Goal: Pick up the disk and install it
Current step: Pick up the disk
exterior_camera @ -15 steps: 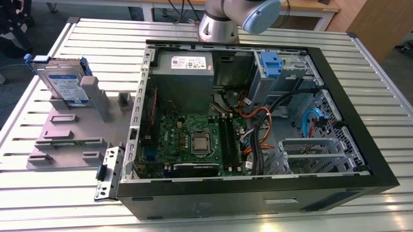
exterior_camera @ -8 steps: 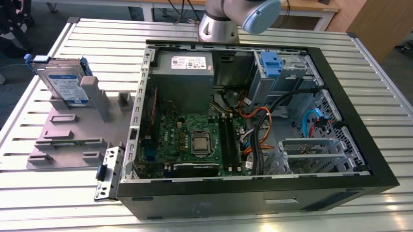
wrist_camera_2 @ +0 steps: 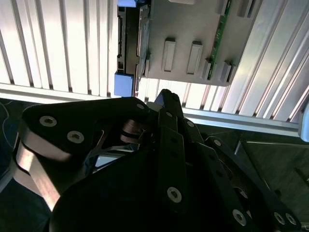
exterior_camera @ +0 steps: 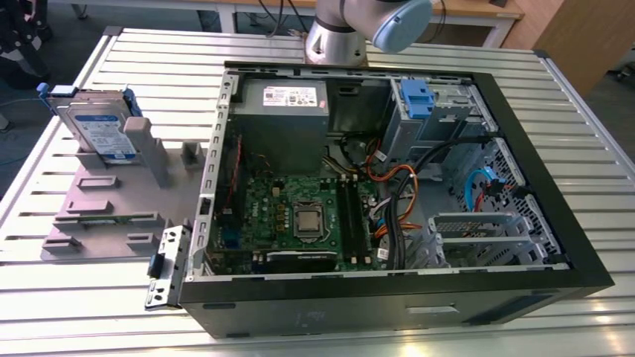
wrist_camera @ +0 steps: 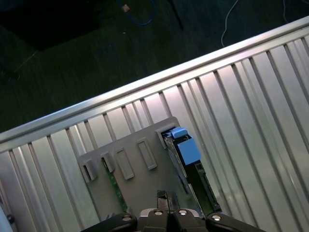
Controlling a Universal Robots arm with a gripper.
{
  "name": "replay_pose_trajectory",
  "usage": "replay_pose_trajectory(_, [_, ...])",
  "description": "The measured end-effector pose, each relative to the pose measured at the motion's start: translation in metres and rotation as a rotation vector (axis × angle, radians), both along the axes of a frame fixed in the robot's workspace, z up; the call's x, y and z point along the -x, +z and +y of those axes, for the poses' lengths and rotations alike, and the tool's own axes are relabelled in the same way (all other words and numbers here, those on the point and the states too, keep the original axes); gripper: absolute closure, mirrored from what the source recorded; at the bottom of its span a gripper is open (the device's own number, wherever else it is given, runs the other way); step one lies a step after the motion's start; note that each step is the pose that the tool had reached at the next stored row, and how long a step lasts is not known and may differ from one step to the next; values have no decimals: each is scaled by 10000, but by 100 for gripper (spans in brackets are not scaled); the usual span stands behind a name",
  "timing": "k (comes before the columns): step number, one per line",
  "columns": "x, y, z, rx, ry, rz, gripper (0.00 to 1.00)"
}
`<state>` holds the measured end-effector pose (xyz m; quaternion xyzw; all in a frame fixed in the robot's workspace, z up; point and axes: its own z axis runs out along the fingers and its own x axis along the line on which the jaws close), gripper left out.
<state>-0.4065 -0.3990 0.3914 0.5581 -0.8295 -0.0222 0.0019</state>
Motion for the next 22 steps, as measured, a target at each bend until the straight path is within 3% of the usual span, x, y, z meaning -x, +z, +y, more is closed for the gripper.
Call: replay_pose_trajectory(22, [-2,0,0,0,487,0,89])
